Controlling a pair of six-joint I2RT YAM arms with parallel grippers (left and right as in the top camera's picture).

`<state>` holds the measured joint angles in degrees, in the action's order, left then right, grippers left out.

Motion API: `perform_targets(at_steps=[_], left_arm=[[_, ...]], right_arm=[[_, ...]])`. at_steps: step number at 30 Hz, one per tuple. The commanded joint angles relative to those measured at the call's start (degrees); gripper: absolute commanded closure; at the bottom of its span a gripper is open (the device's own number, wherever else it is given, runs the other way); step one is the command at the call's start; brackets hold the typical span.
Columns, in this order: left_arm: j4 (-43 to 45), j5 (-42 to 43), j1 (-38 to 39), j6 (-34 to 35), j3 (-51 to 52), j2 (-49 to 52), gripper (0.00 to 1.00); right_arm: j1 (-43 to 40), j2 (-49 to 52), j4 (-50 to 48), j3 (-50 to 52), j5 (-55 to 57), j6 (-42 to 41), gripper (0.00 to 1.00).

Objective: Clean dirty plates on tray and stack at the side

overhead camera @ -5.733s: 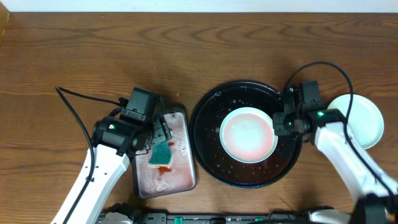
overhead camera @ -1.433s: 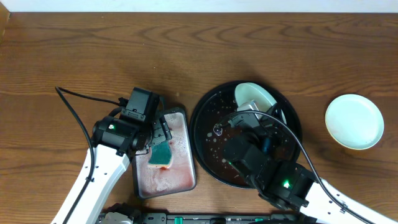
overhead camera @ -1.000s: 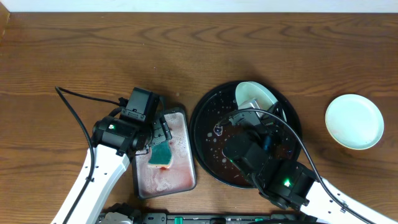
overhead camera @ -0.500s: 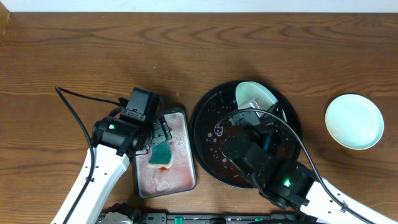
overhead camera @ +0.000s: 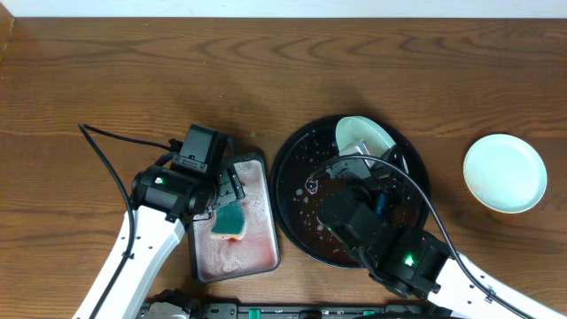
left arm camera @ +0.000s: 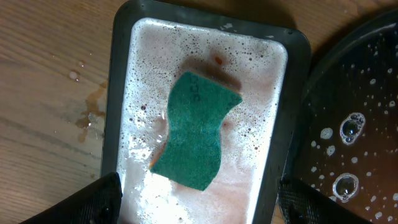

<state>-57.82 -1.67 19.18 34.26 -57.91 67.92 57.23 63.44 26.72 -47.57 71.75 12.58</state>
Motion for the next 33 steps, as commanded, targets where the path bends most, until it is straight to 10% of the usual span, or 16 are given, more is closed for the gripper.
perform_targets(at_steps=[1, 33], left_arm=[[-0.13, -0.24, -0.31, -0.39, -0.59, -0.09, 0.19], [-0.13, -0.24, -0.31, -0.39, -0.59, -0.09, 0.19]], right_arm=[[-0.57, -0.66, -0.17, -0.74, 1.31, 0.13, 0.99], [-5.88, -0.66, 0.61, -0.74, -1.36, -6.40, 0.98]])
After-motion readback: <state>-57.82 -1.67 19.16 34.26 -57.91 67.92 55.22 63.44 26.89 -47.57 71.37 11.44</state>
